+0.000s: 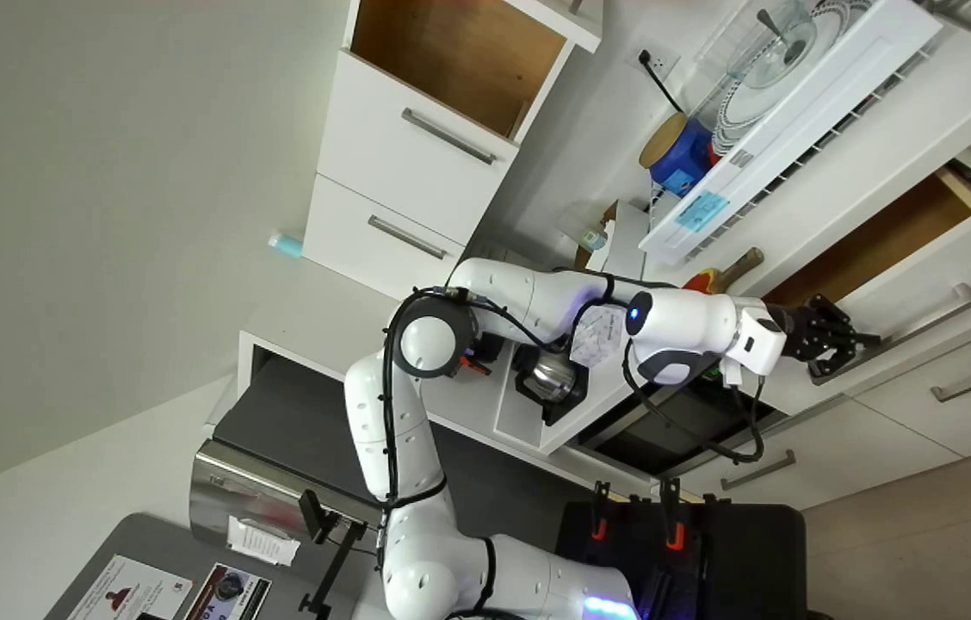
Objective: Remove the blue object from the bottom shelf, put it in the drawer and then close the drawer
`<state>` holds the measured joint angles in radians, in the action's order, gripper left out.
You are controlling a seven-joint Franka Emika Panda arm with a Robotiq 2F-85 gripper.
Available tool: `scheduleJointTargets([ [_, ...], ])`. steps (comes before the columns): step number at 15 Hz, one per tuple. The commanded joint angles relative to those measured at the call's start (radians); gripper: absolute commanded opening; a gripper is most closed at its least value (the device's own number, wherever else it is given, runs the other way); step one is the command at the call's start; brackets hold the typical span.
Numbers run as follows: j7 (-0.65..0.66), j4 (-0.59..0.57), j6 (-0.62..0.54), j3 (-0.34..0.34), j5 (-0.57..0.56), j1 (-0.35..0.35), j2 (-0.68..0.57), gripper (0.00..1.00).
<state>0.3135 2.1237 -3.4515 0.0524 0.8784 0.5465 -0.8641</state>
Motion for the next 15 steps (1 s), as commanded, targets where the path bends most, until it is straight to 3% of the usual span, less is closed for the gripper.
scheduleJointTargets([
  [1, 0.054, -0.109, -0.015, -0.07, 0.076, -0.113, -0.075, 0.0],
  [11, 0.149, -0.277, 0.137, -0.377, 0.311, -0.497, -0.215, 0.0],
  [13, 0.121, -0.253, 0.234, -0.354, 0.269, -0.465, -0.15, 0.0],
  [15, 0.053, -0.24, 0.298, -0.287, 0.245, -0.376, -0.084, 0.0],
])
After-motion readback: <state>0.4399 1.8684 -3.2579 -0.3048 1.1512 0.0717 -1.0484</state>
